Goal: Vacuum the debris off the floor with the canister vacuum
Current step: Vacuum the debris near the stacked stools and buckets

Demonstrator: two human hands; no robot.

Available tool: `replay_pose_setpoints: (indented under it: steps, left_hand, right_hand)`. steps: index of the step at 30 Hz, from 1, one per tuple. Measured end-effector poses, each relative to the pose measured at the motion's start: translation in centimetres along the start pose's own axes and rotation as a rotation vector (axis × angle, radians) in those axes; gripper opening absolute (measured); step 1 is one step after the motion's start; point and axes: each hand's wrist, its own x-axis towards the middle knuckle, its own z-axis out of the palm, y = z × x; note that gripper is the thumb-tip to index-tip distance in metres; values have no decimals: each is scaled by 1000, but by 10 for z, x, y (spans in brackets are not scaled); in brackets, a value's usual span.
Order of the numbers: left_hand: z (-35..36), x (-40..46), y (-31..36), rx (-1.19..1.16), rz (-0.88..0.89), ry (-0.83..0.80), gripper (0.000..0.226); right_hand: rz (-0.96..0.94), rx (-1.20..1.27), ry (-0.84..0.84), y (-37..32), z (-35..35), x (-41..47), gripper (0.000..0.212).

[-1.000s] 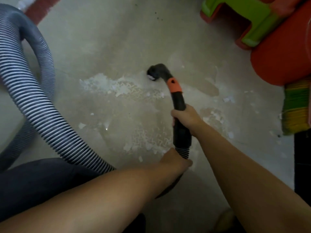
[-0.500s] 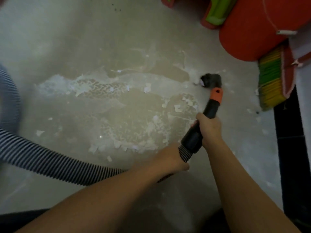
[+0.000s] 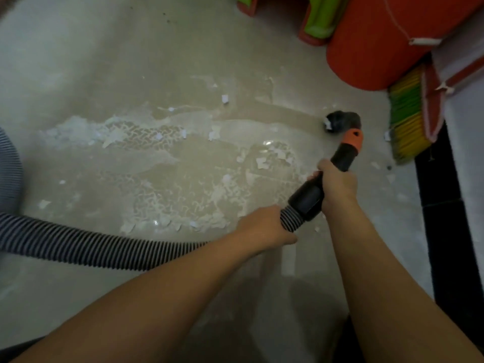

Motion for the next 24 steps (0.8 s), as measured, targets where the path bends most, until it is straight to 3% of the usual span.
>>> replay_pose_setpoints:
  steps: [3,5,10,12,15,19,22,24]
  left_hand:
    - [9,6,18,-13,36,-74,23]
    - [20,4,19,-81,32,-74,18]
    - [34,-8,6,-232,22,37,26]
    - [35,-10,5,-237,20,29,25]
    - [29,-1,14,-121,28,20,21]
    - [16,19,38,47,79,-36,31]
    - [12,32,51,75,71,-72,39]
    - [11,37,52,35,33,-60,40]
  right_hand:
    - [9,18,74,0,-21,13,14]
    - [5,-25,26,1,-20,17,14]
    - [-75,-317,-312,3,13,6,13]
    - [-66,-321,-382,5,14,4,16]
    - [-79,-163,-198,0,-6,13,11]
    - [18,57,107,-7,-46,40,10]
    - [40,54,118,-14,-48,56,26]
    - [12,-4,53,-22,-34,62,23]
